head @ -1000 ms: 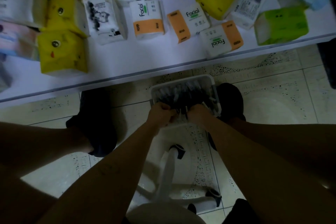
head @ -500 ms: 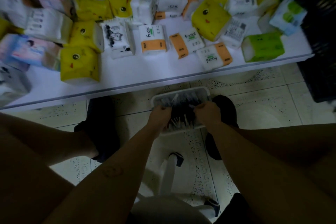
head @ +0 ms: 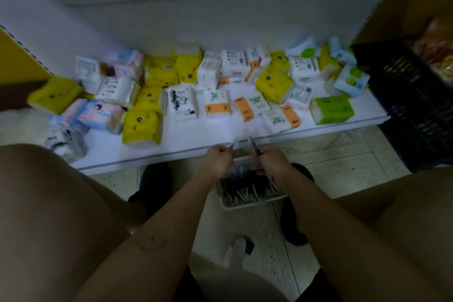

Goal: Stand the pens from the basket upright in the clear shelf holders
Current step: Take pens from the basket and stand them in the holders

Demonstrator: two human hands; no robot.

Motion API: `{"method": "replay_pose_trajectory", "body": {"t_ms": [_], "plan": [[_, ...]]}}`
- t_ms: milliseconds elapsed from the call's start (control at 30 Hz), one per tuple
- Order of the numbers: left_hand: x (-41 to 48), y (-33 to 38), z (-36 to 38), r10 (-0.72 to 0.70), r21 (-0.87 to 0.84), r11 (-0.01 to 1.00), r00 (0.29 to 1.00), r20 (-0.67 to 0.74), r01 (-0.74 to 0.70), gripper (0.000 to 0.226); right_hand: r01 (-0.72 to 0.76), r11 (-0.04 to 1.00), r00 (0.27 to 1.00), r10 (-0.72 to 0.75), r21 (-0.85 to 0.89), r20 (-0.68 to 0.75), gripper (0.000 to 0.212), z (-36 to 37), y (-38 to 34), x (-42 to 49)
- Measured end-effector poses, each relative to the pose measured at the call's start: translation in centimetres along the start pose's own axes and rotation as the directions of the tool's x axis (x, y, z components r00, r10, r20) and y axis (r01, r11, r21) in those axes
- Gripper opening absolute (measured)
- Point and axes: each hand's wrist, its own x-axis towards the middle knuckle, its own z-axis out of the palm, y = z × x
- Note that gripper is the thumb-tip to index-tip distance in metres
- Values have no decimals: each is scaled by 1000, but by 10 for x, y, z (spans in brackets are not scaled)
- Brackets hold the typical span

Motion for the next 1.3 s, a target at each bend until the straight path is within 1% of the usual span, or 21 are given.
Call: {"method": "replay_pose_trajectory", "body": {"t_ms": [67, 133, 233, 300, 367, 400, 467, 533, 567, 667, 700, 733, 800, 833, 933, 1000, 1067, 1167, 1233, 1300], "plan": [[-6, 14, -12, 85, 27, 996, 995, -55, -84, 28, 54, 998, 998, -53, 20, -40, 21, -3, -17, -10], [-11, 26, -19, 196, 25, 981, 978, -71, -195, 29, 145, 989, 987, -142, 41, -79, 23, -6, -31, -23], [-24, 50, -24, 327, 9, 945, 940, -100, -327, 27, 339, 941, 936, -339, -15, -98, 32, -11, -51, -44], [-36, 67, -27, 399, -4, 916, 912, -93, -401, 23, 431, 902, 898, -430, -8, -98, 30, -14, -66, -59], [-45, 82, -29, 459, -34, 886, 885, -78, -462, 23, 463, 885, 884, -458, 53, -90, 23, -15, -83, -73], [-50, 89, -31, 486, -21, 872, 871, -79, -489, 22, 475, 877, 879, -469, 67, -90, 24, -16, -91, -79], [-58, 101, -35, 536, 43, 844, 838, -103, -534, 23, 509, 861, 857, -504, 18, -106, 26, -18, -107, -89], [-67, 113, -40, 583, 87, 812, 800, -142, -577, 26, 570, 820, 808, -572, -59, -140, 24, -20, -121, -99], [-73, 119, -44, 608, 92, 794, 778, -160, -601, 27, 604, 794, 779, -607, -71, -160, 24, -21, -128, -105], [-95, 141, -55, 708, 139, 705, 678, -199, -696, 26, 710, 701, 677, -707, -73, -202, 22, -25, -149, -126], [-103, 149, -59, 730, 147, 682, 651, -210, -717, 24, 729, 682, 658, -722, -58, -214, 23, -26, -156, -133], [-110, 158, -62, 740, 134, 669, 638, -214, -731, 23, 741, 671, 650, -726, -26, -224, 23, -27, -163, -140], [-124, 173, -69, 743, 69, 661, 639, -202, -747, 20, 757, 651, 644, -732, 50, -225, 23, -30, -177, -155], [-132, 181, -72, 751, 50, 651, 633, -190, -757, 18, 770, 636, 630, -743, 57, -225, 23, -32, -184, -161], [-156, 209, -82, 791, -19, 593, 587, -170, -805, 15, 832, 555, 531, -804, -16, -268, 25, -39, -207, -182], [-172, 228, -91, 810, -57, 559, 559, -174, -827, 18, 864, 503, 481, -829, -5, -287, 25, -45, -225, -197], [-185, 247, -102, 838, -17, 522, 517, -172, -853, 21, 884, 463, 459, -844, 55, -276, 23, -50, -243, -214], [-205, 274, -117, 868, 81, 480, 460, -189, -873, 19, 903, 419, 428, -872, 89, -237, 16, -58, -268, -238], [-218, 293, -126, 882, 145, 455, 421, -215, -879, 16, 921, 383, 389, -888, 75, -244, 14, -64, -284, -252], [-231, 311, -134, 894, 185, 428, 384, -229, -885, 12, 937, 348, 339, -902, 13, -269, 11, -71, -301, -262]]}}
